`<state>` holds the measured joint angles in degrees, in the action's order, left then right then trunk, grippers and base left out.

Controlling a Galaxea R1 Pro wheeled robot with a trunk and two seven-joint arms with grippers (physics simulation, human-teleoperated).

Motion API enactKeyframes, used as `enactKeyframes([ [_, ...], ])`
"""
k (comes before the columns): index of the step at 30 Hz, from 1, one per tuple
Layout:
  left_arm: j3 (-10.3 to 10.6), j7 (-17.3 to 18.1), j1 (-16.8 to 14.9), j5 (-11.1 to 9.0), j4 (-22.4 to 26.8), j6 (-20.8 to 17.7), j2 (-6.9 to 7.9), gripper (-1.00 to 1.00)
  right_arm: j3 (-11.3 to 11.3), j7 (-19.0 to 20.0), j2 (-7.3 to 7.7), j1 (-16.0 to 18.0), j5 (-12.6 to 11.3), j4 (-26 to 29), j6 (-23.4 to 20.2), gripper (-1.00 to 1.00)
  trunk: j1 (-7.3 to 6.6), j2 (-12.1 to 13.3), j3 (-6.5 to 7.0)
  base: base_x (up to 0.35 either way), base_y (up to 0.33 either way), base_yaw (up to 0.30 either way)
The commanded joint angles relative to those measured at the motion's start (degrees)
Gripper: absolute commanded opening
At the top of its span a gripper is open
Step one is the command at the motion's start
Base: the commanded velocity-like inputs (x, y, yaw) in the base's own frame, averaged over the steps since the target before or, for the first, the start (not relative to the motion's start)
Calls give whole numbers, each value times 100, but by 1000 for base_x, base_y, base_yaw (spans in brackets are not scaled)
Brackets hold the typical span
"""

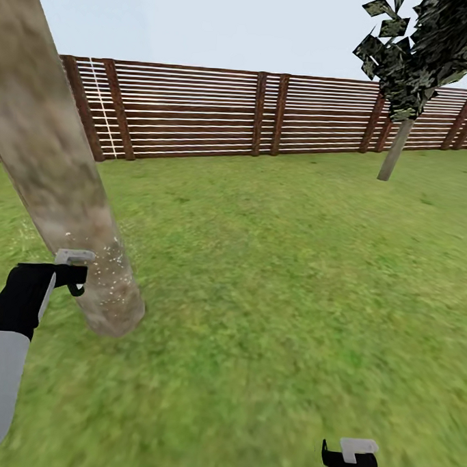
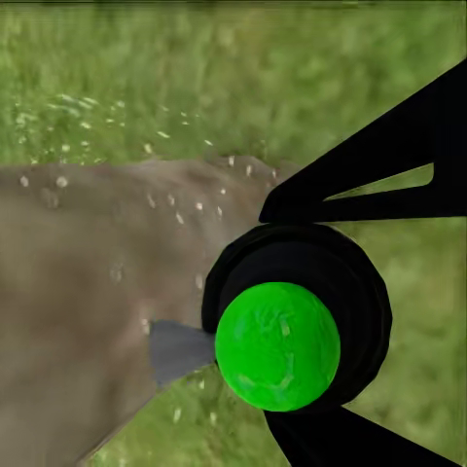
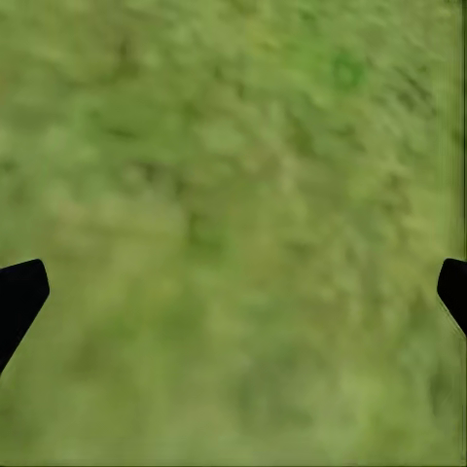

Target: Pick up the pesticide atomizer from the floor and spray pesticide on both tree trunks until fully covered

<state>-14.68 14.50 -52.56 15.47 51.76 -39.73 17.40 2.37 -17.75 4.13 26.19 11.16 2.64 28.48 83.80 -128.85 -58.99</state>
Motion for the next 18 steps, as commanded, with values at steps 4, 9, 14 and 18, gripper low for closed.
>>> enactKeyframes([
  [4, 0, 0, 3, 6, 0, 0, 6, -100, 0, 0, -2, 0, 0, 0, 0, 100, 0, 0, 0, 1, -272, 0],
  [9, -5, 15, 67, 2, -123, 0, 55, -100, 0, 4, -2, 0, 0, 0, 0, 100, 0, 0, 0, 0, -115, 0],
  [14, -3, 1200, 71, 17, -426, -59, 815, -100, 0, 1, -3, 0, 0, 0, 0, 100, 0, 0, 0, 0, -2, 0],
  [18, 1, 1294, 297, 32, -421, -57, 899, -100, 0, 1, 0, 0, 0, 0, 0, 100, 0, 0, 0, 0, 0, 0],
])
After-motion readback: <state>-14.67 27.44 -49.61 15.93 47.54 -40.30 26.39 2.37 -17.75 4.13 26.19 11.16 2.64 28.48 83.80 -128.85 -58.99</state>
